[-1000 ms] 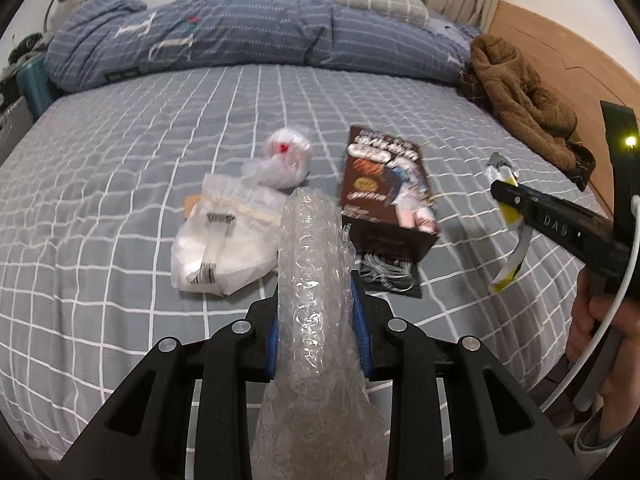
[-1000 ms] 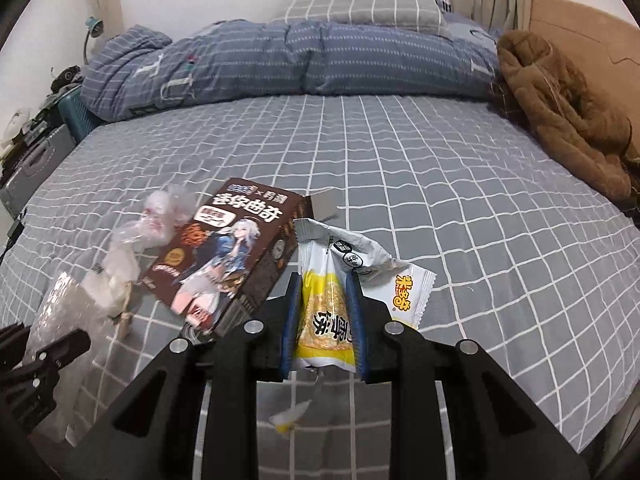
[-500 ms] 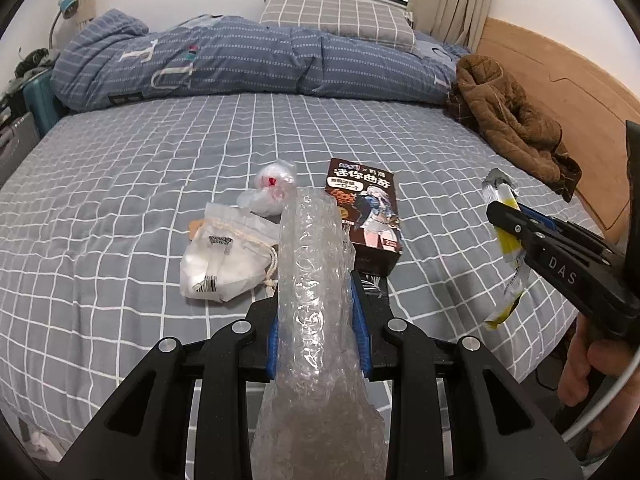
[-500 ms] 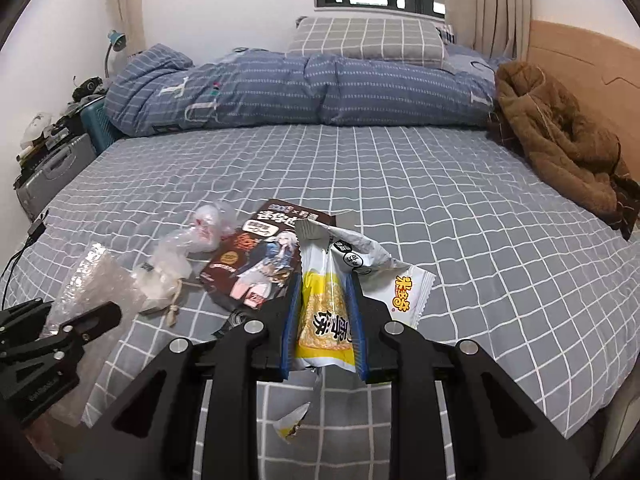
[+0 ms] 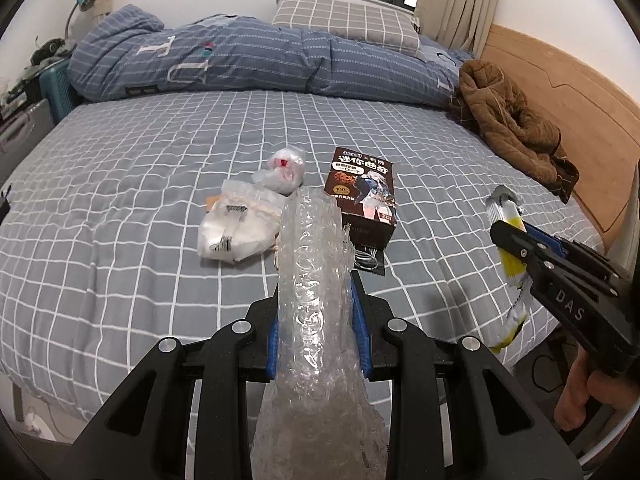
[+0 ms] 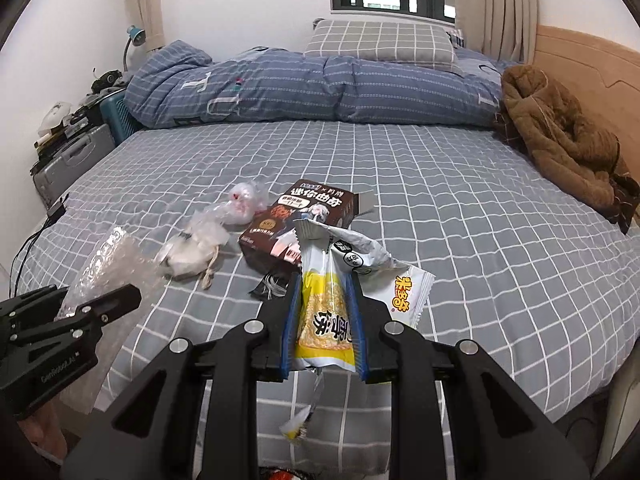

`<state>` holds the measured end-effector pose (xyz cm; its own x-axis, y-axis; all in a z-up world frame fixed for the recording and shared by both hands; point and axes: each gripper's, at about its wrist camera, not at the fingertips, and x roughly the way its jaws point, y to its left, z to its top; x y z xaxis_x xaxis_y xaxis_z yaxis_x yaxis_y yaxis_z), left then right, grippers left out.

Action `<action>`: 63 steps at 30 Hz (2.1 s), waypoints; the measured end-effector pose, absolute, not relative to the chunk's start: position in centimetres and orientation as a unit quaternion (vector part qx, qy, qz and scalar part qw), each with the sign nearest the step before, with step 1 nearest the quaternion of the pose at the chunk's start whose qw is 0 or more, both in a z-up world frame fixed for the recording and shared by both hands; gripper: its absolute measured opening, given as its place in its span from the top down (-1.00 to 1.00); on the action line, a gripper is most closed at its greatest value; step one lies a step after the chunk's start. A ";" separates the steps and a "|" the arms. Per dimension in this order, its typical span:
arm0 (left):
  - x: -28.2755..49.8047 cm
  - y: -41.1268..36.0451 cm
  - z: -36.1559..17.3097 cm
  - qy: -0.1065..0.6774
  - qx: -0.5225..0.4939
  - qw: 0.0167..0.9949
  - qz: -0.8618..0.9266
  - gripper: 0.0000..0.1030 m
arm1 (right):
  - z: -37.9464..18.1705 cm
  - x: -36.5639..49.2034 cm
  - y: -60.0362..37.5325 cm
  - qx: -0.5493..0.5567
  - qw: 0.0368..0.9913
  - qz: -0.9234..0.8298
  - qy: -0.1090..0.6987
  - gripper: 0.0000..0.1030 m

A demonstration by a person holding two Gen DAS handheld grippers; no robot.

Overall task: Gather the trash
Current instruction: 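Lift the bubble wrap and snack packet and carry both over the black bin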

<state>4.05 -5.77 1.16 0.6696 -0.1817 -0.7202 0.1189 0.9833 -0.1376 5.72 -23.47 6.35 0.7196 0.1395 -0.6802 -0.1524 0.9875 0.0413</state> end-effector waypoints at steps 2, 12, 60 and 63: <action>3.8 -5.9 1.2 0.398 -0.040 0.913 -0.082 0.46 | 6.3 5.1 -23.4 -0.008 0.927 0.081 0.367 0.58; 1.4 -6.3 0.5 0.406 -0.043 0.909 -0.086 0.46 | 5.5 2.1 -23.5 -0.002 0.924 0.081 0.374 0.58; -13.5 -4.0 -10.0 0.518 -0.062 0.850 -0.071 0.46 | -4.4 -12.1 -21.4 0.003 0.854 0.101 0.511 0.58; -14.3 -4.0 -10.6 0.527 -0.064 0.845 -0.070 0.46 | -5.5 -12.8 -21.1 0.008 0.842 0.101 0.530 0.58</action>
